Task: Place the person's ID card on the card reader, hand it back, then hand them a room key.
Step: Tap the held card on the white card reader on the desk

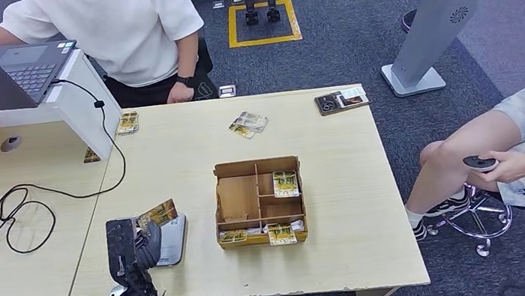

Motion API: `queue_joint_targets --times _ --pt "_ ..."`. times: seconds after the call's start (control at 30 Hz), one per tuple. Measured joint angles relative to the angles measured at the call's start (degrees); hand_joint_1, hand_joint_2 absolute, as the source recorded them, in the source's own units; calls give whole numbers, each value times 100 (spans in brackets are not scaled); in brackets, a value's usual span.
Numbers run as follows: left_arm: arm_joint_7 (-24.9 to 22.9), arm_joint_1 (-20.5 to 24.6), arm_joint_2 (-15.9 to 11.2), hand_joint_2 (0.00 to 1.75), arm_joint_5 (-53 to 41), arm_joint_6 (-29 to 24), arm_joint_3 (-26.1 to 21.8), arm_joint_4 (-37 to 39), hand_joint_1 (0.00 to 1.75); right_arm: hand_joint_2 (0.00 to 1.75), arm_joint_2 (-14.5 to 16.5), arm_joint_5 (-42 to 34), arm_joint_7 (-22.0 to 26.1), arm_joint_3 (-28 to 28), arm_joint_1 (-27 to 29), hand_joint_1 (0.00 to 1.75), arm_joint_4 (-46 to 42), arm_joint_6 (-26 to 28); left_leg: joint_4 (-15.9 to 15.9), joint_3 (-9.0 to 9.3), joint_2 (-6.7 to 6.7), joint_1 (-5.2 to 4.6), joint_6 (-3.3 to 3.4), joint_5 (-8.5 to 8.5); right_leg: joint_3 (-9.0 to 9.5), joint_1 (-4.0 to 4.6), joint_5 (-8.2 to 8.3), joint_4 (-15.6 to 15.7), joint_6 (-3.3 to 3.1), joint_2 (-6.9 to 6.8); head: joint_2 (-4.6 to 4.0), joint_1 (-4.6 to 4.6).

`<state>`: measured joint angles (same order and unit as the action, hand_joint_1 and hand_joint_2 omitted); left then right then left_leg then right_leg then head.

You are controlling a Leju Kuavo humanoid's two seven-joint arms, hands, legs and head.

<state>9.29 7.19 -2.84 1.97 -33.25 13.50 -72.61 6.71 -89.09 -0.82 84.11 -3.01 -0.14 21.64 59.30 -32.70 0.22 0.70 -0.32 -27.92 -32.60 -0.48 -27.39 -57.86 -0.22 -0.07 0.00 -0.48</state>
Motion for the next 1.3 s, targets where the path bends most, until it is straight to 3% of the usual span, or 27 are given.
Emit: queue_joint_targets --times 0.2,0.8,1.3 --pt "-349 23 -67 175 -1010 90 8 402 175 175 0 0 -47 1 0 0 13 -59 0 0 0 0 0 0 0 0 0 0 0 0 0 1" --pt "-738 188 -119 175 -1712 372 7 955 175 175 0 0 -96 2 -4 0 29 -88 0 2 -2 0 0 1 5 0 1 0 0 -2 0 0" --pt "-13 225 53 175 -969 -385 -365 1300 175 175 0 0 -108 2 -6 0 27 -27 0 3 -1 0 0 1 5 0 1 -1 0 -1 0 0"
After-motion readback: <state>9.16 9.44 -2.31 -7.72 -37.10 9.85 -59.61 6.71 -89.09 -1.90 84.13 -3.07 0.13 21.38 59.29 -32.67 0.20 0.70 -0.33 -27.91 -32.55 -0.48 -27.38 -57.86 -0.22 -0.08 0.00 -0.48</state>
